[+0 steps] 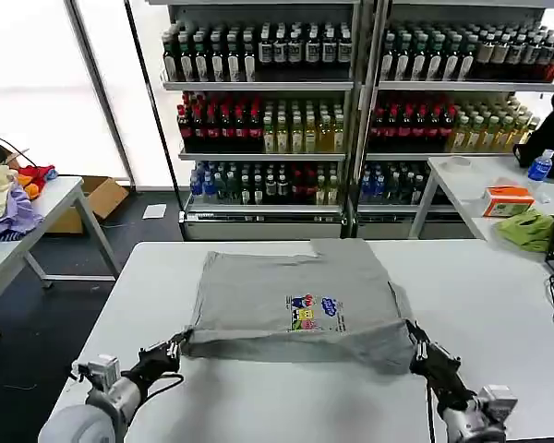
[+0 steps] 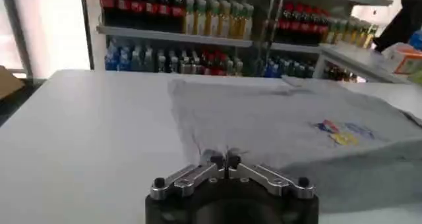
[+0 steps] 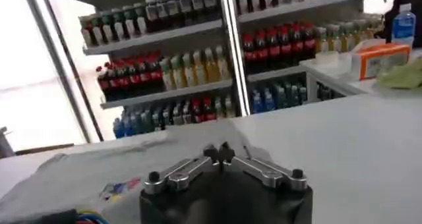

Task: Fold and organize the clothes.

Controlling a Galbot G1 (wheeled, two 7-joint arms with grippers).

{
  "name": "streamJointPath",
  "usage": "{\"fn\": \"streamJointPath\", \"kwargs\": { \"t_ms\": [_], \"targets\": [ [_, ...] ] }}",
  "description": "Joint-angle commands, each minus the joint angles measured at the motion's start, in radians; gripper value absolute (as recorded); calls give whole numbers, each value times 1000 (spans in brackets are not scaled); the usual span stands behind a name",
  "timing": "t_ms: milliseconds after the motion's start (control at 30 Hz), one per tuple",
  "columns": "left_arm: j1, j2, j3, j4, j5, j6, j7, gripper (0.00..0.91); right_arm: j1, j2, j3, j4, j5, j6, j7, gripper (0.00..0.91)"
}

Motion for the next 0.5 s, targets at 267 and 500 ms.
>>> {"fn": "streamJointPath", "kwargs": {
  "t_ms": [267,500],
  "targets": [
    [-209,47,56,171,-26,11,-26,907,292,2,-163,-236,-61,-67,22,907],
    [-38,65,-11,44,-23,7,-56,907,133,1,-56,-110,-72,-74,4,907]
  ]
}}
